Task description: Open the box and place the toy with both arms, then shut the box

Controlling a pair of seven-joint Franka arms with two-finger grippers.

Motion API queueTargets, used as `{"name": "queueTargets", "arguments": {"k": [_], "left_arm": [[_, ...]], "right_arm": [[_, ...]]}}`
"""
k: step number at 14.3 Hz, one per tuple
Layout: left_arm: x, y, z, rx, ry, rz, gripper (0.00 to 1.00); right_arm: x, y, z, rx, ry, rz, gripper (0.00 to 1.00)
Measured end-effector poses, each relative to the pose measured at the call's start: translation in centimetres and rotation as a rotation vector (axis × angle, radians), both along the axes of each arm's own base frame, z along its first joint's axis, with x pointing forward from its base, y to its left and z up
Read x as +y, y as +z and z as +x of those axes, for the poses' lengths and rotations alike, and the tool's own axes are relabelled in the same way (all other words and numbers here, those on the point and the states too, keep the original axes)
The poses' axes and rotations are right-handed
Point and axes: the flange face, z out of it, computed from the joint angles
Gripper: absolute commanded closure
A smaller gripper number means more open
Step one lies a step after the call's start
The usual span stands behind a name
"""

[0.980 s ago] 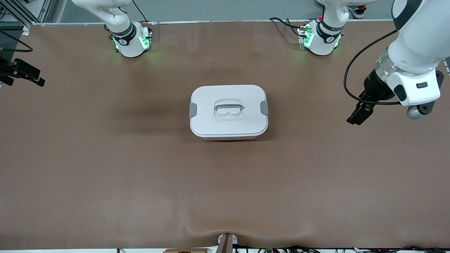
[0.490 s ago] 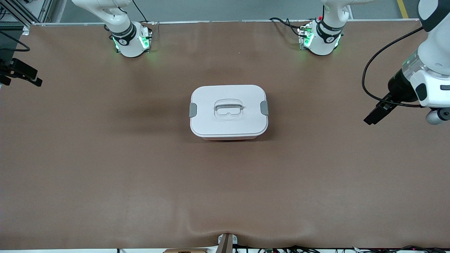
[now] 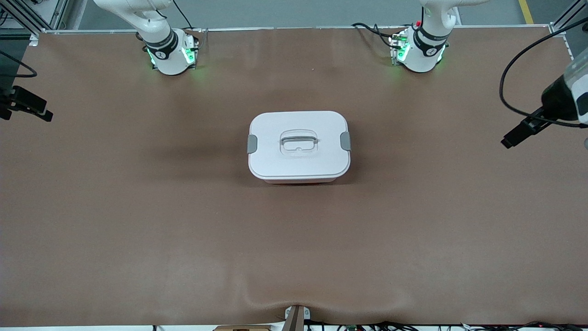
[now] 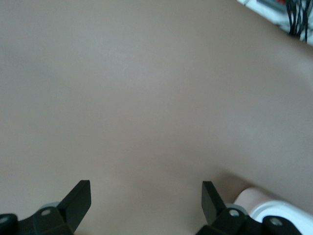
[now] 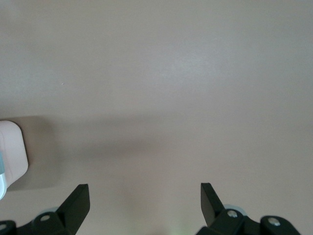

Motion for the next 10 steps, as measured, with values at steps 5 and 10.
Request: {"name": "queueTargets", "arguments": {"k": [5,10], "left_arm": [[1.3,0.3,-0.7,0.036,-0.138,0.01,0.0],[4.7,1.0,-2.1,0.1,-0.372,0.007,0.0]], "right_arm": [[-1.7,0.3,-0.2,-0.008,-0.034,0.028,0.0],[1.7,0.0,0.3,-0.002,-0.012,0.026,0.0]]}}
